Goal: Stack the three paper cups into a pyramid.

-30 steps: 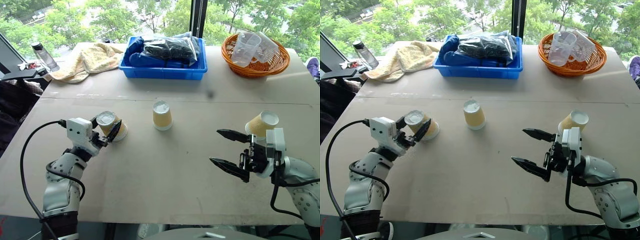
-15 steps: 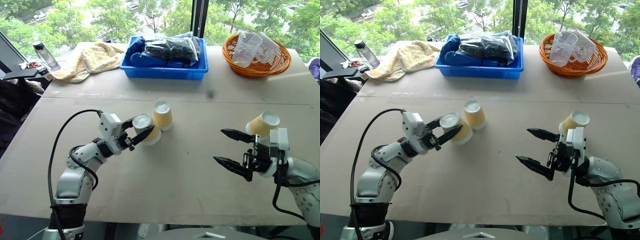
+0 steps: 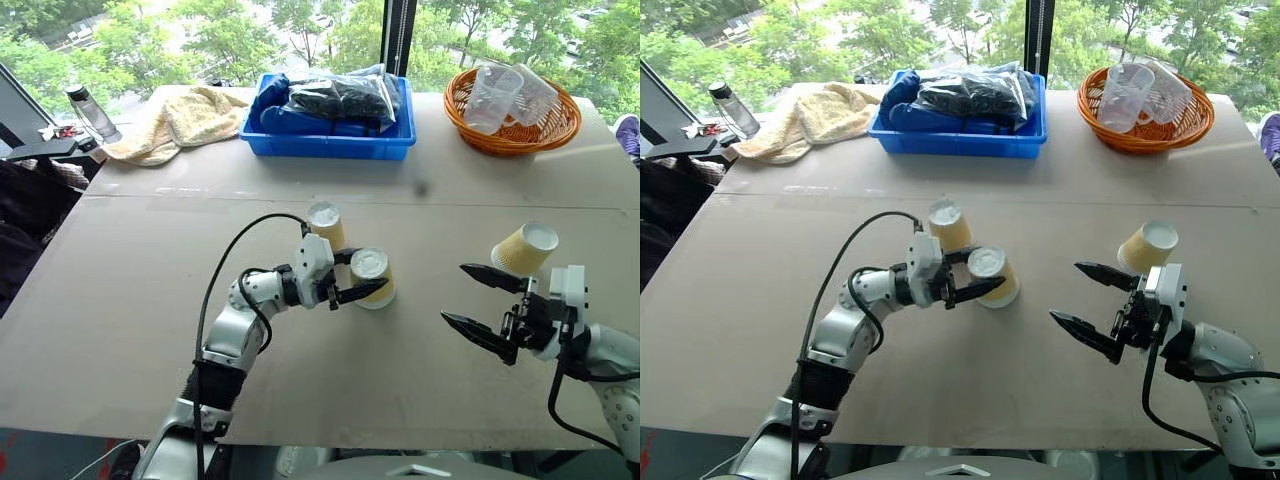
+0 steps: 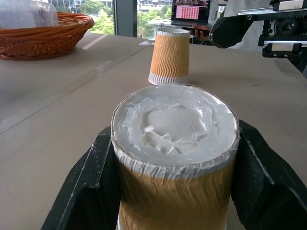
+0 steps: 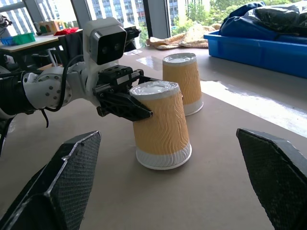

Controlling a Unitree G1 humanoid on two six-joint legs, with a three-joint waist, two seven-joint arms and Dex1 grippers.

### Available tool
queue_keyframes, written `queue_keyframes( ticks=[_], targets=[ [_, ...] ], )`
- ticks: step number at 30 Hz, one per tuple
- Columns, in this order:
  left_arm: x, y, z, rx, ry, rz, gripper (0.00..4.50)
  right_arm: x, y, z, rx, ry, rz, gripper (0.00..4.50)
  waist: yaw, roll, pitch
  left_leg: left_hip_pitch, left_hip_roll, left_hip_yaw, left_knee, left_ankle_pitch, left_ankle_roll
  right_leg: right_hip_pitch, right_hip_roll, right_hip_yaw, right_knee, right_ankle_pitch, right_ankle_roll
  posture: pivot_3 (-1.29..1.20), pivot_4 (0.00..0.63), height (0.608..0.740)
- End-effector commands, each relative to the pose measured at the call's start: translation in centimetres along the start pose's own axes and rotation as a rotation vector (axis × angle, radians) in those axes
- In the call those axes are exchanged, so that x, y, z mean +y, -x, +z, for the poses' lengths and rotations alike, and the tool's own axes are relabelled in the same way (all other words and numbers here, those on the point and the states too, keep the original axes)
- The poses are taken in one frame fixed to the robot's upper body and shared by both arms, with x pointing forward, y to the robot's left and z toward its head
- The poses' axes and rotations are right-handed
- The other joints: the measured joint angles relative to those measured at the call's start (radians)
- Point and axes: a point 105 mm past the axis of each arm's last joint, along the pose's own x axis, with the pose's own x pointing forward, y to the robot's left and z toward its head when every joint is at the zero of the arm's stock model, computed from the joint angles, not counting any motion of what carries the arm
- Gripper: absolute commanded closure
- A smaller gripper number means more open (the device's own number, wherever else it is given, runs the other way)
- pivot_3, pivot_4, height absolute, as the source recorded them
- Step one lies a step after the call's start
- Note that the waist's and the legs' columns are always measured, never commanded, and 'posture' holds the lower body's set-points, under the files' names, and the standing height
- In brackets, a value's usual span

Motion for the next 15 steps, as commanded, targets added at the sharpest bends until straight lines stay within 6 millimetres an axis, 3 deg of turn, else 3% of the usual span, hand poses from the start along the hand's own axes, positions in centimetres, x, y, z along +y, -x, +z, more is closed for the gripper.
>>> queue_keyframes(
  ticks=[1, 3, 6, 15],
  targets=[
    [-0.3, -0.5, -0.5, 0.007, -0.029, -0.035, 2.18, 0.0, 0.4, 0.6, -0.001, 0.046, -0.005, 0.0, 0.001, 0.0, 0.0, 0.0, 0.0, 0.0, 0.0, 0.0, 0.0, 0.0, 0.0, 0.0, 0.0, 0.0, 0.0, 0.0, 0.15, 0.74],
    [-0.6, -0.6, -0.6, 0.012, -0.056, -0.055, 1.16, 0.0, 0.5, 0.7, -0.005, 0.048, -0.007, 0.0, 0.0, 0.0, 0.0, 0.001, 0.0, 0.0, 0.001, 0.0, 0.0, 0.001, 0.0, 0.0, 0.0, 0.0, 0.001, 0.0, 0.15, 0.74],
    [-0.6, -0.4, -0.4, 0.013, -0.073, -0.06, 0.05, 0.0, 0.5, 0.8, -0.008, 0.049, -0.008, 0.0, -0.001, 0.0, 0.0, 0.001, 0.0, 0.0, 0.001, 0.0, 0.0, 0.001, 0.0, 0.0, 0.0, 0.001, 0.001, 0.0, 0.15, 0.74],
    [-0.4, 1.7, 3.1, -0.071, -0.09, -0.003, 0.05, 0.0, 0.3, 0.4, -0.015, 0.041, 0.001, 0.0, -0.003, 0.0, 0.0, 0.001, 0.0, 0.0, 0.001, 0.0, 0.0, 0.001, -0.001, 0.0, 0.0, 0.001, 0.0, 0.0, 0.15, 0.74]
  ],
)
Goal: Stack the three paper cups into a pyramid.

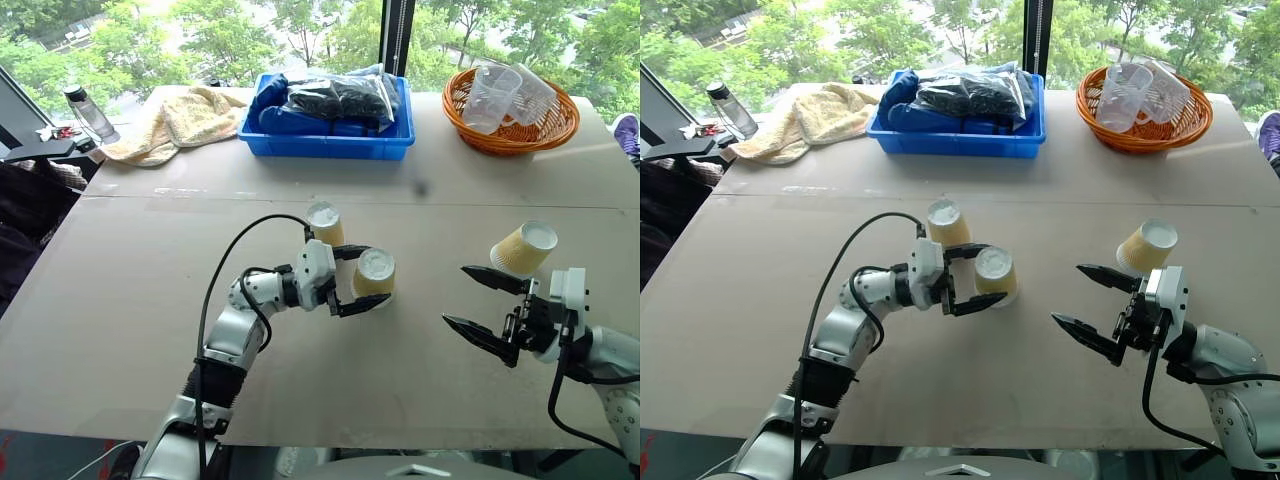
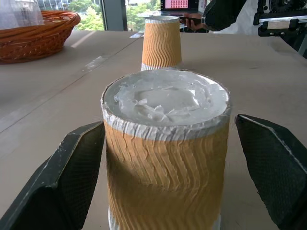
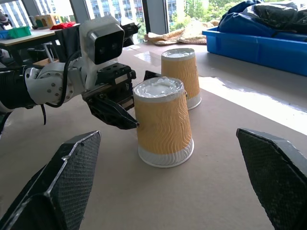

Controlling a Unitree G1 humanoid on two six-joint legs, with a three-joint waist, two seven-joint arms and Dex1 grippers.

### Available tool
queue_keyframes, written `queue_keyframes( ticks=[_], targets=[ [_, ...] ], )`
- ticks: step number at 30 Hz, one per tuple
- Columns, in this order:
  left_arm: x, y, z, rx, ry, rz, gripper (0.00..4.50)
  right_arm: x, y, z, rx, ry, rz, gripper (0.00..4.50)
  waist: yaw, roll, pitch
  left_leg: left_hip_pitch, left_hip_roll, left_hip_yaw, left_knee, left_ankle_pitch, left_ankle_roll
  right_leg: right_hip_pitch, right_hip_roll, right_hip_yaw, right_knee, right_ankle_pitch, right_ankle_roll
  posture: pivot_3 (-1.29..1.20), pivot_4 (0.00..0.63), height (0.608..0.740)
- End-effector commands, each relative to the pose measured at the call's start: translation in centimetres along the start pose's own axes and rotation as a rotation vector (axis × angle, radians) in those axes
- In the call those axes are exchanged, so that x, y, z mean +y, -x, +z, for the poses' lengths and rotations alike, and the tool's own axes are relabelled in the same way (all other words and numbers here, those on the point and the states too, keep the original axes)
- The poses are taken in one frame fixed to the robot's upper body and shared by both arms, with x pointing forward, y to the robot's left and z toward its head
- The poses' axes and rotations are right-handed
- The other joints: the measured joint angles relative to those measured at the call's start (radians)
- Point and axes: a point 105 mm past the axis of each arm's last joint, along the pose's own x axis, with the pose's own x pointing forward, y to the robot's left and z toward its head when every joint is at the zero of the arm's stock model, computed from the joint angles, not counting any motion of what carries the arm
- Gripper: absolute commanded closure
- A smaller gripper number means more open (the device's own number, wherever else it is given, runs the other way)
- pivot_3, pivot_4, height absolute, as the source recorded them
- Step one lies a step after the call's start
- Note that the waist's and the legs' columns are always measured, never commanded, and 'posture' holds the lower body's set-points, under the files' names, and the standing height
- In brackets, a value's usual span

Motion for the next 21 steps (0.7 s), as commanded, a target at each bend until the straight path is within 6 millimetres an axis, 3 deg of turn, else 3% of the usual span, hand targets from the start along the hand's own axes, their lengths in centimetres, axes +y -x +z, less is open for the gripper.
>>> queue_keyframes(
  ticks=[1, 6, 10, 15, 21],
  targets=[
    [0.2, 1.4, 3.2, -0.087, -0.033, 0.051, 0.05, 0.0, 0.1, 0.6, -0.021, 0.034, 0.005, 0.0, -0.001, 0.0, 0.0, 0.0, 0.0, 0.0, 0.0, 0.0, 0.0, 0.0, 0.0, 0.0, 0.0, 0.0, 0.0, 0.0, 0.15, 0.74],
    [-0.6, 3.2, 5.3, -0.123, -0.025, 0.11, 0.05, 0.1, 0.0, 0.5, -0.029, 0.027, 0.013, 0.0, -0.001, 0.0, 0.0, 0.0, 0.0, 0.0, 0.0, 0.0, 0.0, 0.0, 0.0, 0.0, 0.0, 0.0, 0.0, 0.0, 0.15, 0.74],
    [0.4, 4.9, 6.0, -0.125, -0.027, 0.226, 0.05, 0.1, -0.2, 0.4, -0.033, 0.022, 0.019, 0.0, 0.002, 0.0, 0.0, 0.0, 0.0, 0.0, 0.0, 0.0, 0.0, 0.0, 0.0, 0.0, 0.0, 0.0, 0.0, 0.0, 0.15, 0.74],
    [4.8, 8.0, 5.3, -0.155, 0.065, 0.549, 0.05, 0.1, -0.5, 0.5, -0.043, 0.02, 0.032, 0.0, 0.002, 0.0, 0.0, 0.001, 0.0, 0.0, 0.0, 0.0, 0.0, 0.0, 0.0, 0.0, 0.0, 0.0, 0.0, 0.0, 0.15, 0.74],
    [6.4, 7.8, 2.7, -0.025, 0.012, 0.575, 0.05, 0.0, -0.7, 0.9, -0.061, 0.021, 0.028, 0.0, 0.004, 0.0, 0.0, 0.0, 0.0, 0.0, 0.0, 0.002, -0.003, 0.0, 0.001, 0.0, 0.0, 0.0, 0.0, 0.0, 0.15, 0.74]
  ],
)
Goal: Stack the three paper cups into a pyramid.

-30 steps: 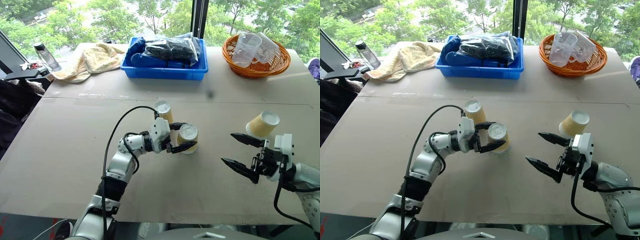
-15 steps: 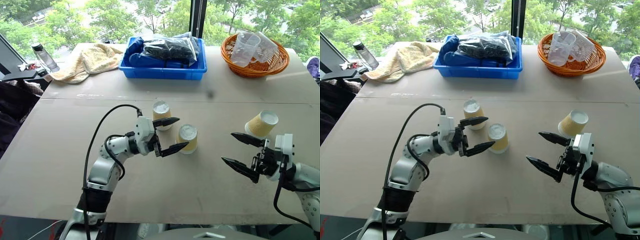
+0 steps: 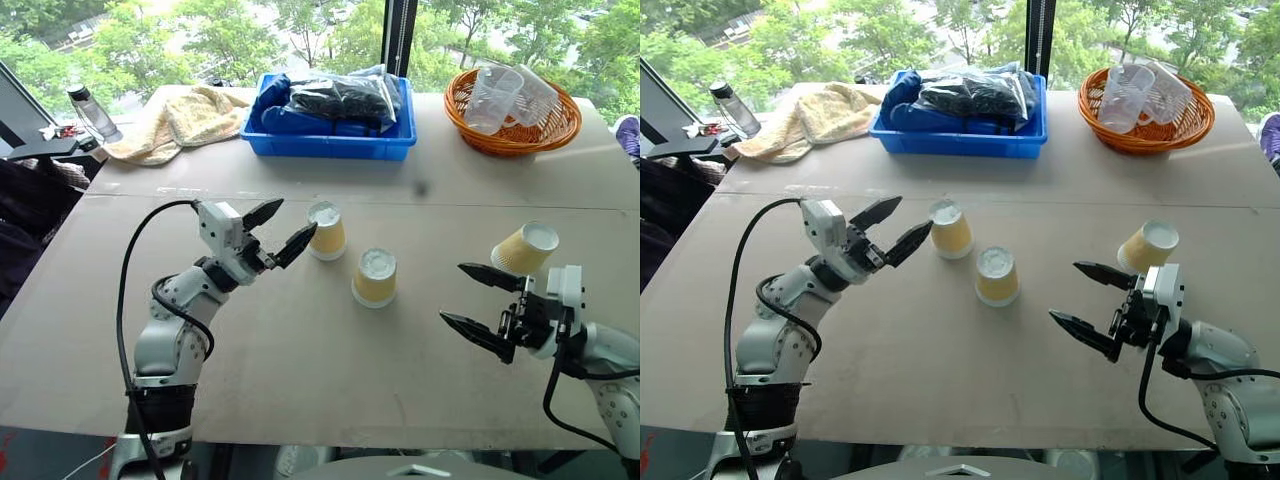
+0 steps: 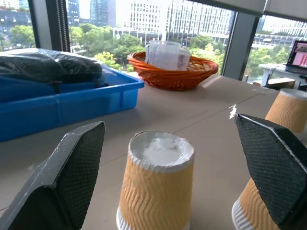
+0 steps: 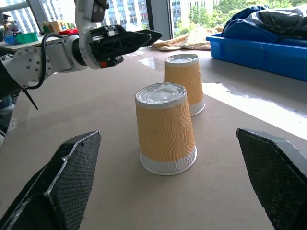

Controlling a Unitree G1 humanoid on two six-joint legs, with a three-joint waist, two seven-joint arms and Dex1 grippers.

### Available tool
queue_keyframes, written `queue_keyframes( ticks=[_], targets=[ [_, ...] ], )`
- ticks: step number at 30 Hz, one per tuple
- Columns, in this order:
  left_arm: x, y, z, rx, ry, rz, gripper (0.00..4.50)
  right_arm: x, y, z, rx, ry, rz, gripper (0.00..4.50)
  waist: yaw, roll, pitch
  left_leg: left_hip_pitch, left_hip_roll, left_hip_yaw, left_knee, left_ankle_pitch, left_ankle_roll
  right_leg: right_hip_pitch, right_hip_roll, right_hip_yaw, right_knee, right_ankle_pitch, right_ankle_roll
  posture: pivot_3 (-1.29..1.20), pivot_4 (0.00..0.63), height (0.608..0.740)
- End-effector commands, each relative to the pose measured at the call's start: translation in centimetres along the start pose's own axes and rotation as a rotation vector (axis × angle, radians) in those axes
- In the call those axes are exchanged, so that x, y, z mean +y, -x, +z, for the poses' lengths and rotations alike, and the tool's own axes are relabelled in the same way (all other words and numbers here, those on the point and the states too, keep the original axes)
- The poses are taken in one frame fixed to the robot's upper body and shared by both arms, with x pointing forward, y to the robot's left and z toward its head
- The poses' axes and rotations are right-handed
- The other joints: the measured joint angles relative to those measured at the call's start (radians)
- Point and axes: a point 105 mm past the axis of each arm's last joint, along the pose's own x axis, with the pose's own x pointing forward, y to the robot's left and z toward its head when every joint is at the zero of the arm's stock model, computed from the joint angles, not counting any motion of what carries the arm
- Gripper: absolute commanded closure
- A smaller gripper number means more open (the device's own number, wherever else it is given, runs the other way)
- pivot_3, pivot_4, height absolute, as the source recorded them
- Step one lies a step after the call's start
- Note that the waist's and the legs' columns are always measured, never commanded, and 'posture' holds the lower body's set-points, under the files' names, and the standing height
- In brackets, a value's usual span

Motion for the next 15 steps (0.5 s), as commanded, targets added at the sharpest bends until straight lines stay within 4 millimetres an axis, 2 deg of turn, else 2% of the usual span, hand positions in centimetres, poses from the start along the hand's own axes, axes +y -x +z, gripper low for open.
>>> queue_keyframes(
  ticks=[1, 15],
  targets=[
    [-0.1, -1.0, -0.1, 0.012, -0.075, -0.039, 0.05, 0.2, -0.2, 1.0, -0.034, 0.021, 0.009, 0.0, 0.003, 0.0, 0.0, 0.0, 0.0, 0.0, 0.0, 0.001, -0.001, 0.0, 0.0, 0.0, 0.0, 0.0, 0.0, 0.0, 0.15, 0.74],
    [0.3, -4.1, -2.3, 0.052, -0.092, -0.16, 0.05, 0.1, -0.4, 1.6, -0.051, 0.043, -0.005, 0.0, -0.001, -0.001, 0.0, 0.0, 0.0, 0.001, 0.0, 0.001, -0.001, 0.0, 0.0, 0.0, 0.0, 0.0, 0.0, 0.0, 0.15, 0.74]
  ],
)
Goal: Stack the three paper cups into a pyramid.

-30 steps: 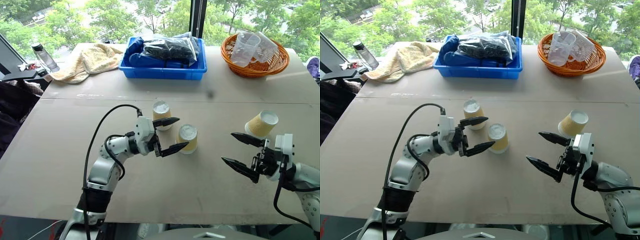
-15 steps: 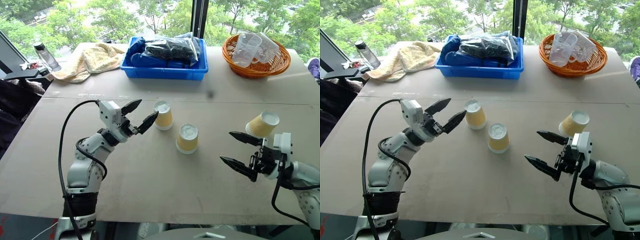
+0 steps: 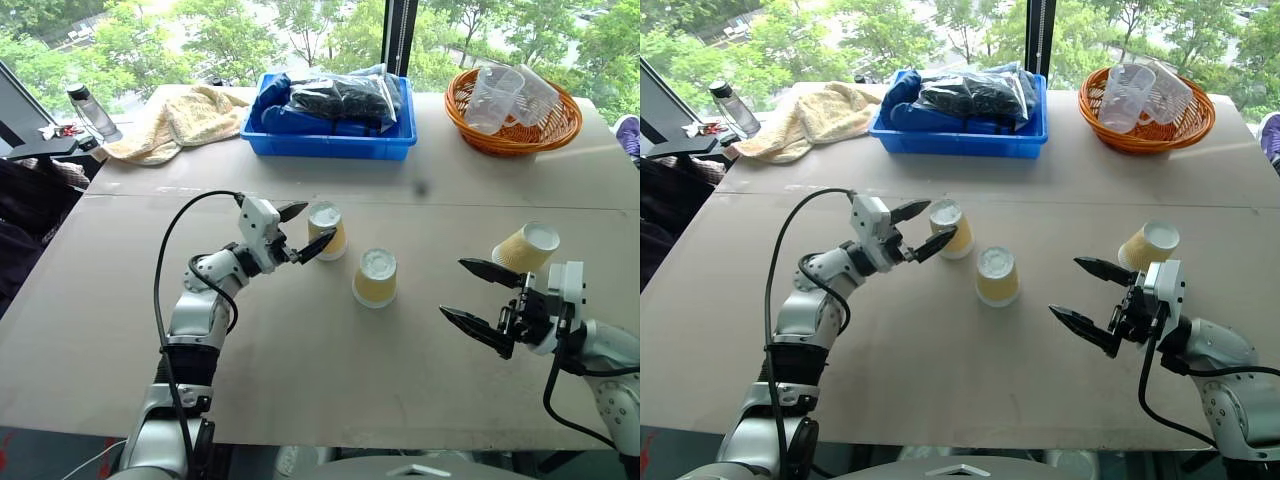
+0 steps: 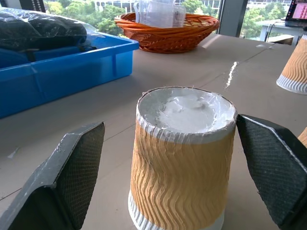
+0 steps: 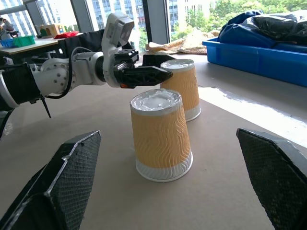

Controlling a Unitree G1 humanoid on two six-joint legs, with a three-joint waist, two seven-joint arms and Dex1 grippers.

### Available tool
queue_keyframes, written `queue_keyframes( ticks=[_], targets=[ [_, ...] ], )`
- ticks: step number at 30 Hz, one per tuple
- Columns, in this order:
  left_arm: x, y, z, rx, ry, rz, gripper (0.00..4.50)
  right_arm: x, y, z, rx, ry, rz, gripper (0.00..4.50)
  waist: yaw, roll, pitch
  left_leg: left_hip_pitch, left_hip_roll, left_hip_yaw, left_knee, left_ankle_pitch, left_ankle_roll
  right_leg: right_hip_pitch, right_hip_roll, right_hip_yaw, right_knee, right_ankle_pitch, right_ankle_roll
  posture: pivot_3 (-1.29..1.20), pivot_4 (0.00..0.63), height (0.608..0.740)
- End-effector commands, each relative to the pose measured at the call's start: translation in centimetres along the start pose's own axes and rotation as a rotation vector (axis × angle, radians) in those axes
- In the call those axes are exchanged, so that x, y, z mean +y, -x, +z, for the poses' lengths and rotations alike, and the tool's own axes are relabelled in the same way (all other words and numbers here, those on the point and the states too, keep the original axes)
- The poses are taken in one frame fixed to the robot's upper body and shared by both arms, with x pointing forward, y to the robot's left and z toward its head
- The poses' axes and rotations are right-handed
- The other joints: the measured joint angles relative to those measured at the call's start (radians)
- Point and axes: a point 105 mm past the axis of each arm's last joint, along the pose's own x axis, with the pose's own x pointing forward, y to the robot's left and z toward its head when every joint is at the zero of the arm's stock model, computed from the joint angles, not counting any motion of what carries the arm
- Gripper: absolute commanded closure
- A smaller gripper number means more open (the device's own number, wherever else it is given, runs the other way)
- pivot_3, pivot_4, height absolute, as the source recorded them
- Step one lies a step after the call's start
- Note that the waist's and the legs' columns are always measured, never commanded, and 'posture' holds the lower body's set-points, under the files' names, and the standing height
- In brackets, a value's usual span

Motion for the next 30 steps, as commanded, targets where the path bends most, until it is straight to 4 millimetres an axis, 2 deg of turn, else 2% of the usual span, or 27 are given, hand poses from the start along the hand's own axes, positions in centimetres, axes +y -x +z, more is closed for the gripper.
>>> queue_keyframes(
  ticks=[1, 3, 4, 6, 8, 10, 16, 21, 24, 26, 30],
  targets=[
    [0.1, -0.6, 0.7, -0.034, -0.036, -0.029, 0.05, 0.4, -0.2, 1.3, -0.039, 0.039, 0.01, 0.0, -0.001, 0.0, 0.0, 0.0, 0.0, 0.0, 0.0, 0.0, 0.0, 0.0, 0.0, 0.0, 0.0, 0.0, 0.0, 0.0, 0.15, 0.74],
    [0.1, -0.8, 0.7, -0.045, -0.027, -0.038, 0.05, 0.4, -0.2, 1.3, -0.041, 0.038, 0.007, 0.0, -0.001, 0.0, 0.0, 0.0, 0.0, 0.0, 0.0, 0.0, 0.0, 0.0, 0.0, 0.0, 0.0, 0.0, 0.0, 0.0, 0.15, 0.74],
    [0.1, -0.9, 0.8, -0.051, -0.026, -0.043, 0.43, 0.4, -0.2, 1.4, -0.042, 0.038, 0.005, 0.0, -0.001, 0.0, 0.0, 0.0, 0.0, 0.0, 0.0, 0.0, 0.0, 0.0, 0.0, 0.0, 0.0, 0.0, 0.0, 0.0, 0.15, 0.74],
    [0.0, -0.9, 0.8, -0.057, -0.026, -0.052, 0.79, 0.4, -0.2, 1.4, -0.042, 0.037, 0.004, 0.0, -0.001, 0.0, 0.0, 0.0, 0.0, 0.0, 0.0, 0.0, 0.0, 0.0, 0.0, 0.0, 0.0, 0.0, 0.0, 0.0, 0.15, 0.74],
    [0.0, -0.8, 0.8, -0.058, -0.027, -0.057, 1.76, 0.4, -0.2, 1.4, -0.042, 0.036, 0.003, 0.0, -0.001, 0.0, 0.0, 0.0, 0.0, 0.0, 0.0, 0.0, 0.0, 0.0, 0.0, 0.0, 0.0, 0.0, 0.0, 0.0, 0.15, 0.74],
    [0.0, -0.6, 0.9, -0.058, -0.03, -0.061, 2.07, 0.4, -0.2, 1.4, -0.042, 0.035, 0.003, 0.0, -0.002, 0.0, 0.0, 0.0, 0.0, 0.0, 0.0, 0.0, 0.0, 0.0, 0.0, 0.0, 0.0, 0.0, 0.0, 0.0, 0.15, 0.74],
    [-0.7, 0.8, 1.6, -0.049, -0.055, -0.102, 2.07, 0.5, -0.2, 1.5, -0.043, 0.033, 0.004, 0.0, -0.004, 0.0, 0.0, 0.0, 0.0, 0.0, 0.0, 0.0, 0.0, 0.0, 0.0, 0.0, 0.0, 0.0, 0.0, 0.0, 0.15, 0.74],
    [-3.2, 4.0, 1.4, 0.028, -0.078, -0.21, 2.07, 0.6, -0.1, 1.9, -0.061, 0.021, 0.033, 0.0, -0.009, 0.0, 0.0, 0.0, 0.001, 0.0, 0.0, 0.0, 0.0, 0.0, -0.001, 0.001, 0.0, 0.0, 0.0, 0.0, 0.15, 0.74],
    [-3.9, 4.8, 1.0, 0.056, -0.074, -0.224, 2.07, 0.8, -0.2, 1.9, -0.059, 0.012, 0.06, 0.0, -0.001, 0.0, 0.0, 0.001, 0.001, 0.0, -0.001, 0.0, 0.0, 0.0, -0.001, 0.001, 0.0, 0.0, -0.001, 0.0, 0.15, 0.74],
    [-4.2, 5.0, 0.5, 0.07, -0.066, -0.227, 2.07, 0.9, -0.3, 1.9, -0.053, 0.014, 0.077, 0.0, 0.001, 0.0, 0.0, 0.0, 0.001, 0.0, 0.0, -0.002, 0.003, 0.0, -0.002, 0.001, 0.0, 0.0, -0.001, 0.0, 0.15, 0.74],
    [-4.5, 4.0, -0.3, 0.051, -0.033, -0.21, 2.07, 1.0, -0.7, 1.8, -0.046, 0.017, 0.103, 0.0, 0.0, 0.001, 0.0, 0.001, 0.001, 0.0, 0.0, -0.003, 0.004, 0.0, -0.002, 0.001, 0.0, 0.001, -0.001, 0.0, 0.15, 0.74]
  ],
)
